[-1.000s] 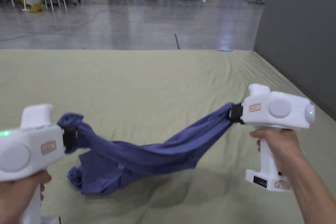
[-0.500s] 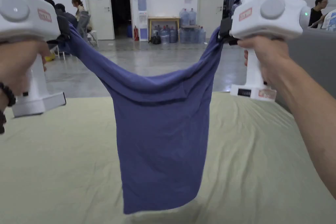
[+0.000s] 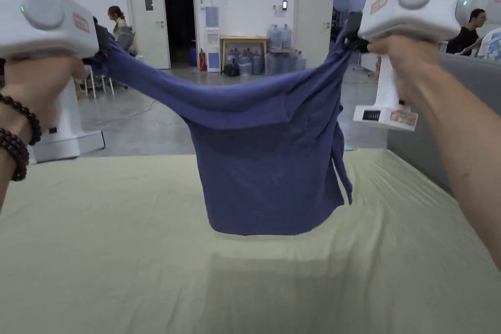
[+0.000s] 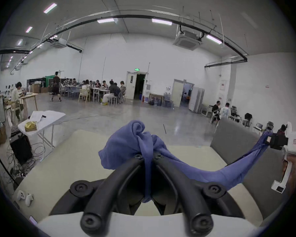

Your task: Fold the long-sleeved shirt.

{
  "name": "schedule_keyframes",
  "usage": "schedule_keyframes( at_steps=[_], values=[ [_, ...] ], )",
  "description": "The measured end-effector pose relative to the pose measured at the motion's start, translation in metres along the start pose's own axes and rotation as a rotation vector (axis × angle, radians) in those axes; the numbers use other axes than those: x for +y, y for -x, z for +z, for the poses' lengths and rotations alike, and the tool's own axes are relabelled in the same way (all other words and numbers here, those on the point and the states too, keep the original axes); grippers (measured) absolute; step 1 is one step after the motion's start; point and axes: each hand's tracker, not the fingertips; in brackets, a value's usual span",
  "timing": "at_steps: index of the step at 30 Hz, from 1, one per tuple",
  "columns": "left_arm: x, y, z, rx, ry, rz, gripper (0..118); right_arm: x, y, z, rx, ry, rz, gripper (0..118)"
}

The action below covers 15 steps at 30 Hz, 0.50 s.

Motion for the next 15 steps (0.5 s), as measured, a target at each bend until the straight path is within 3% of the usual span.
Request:
schedule_keyframes(
  at_steps=[7, 11, 15],
  values=[
    [-0.136, 0.013, -0.048, 0.015, 0.226, 0.001, 0, -0.151, -0.035, -0.064, -0.03, 0.216, -0.038, 12],
    [-0.186, 0.02, -0.028, -0.021, 0.206, -0.054, 0, -0.2, -0.045, -0.05, -0.008, 0.21, -0.039, 12],
    [-0.22, 0.032, 0.035, -0.029, 0.189, -0.062, 0, -0.226, -0.047, 0.014, 0.015, 0.183, -0.059, 12]
  ],
)
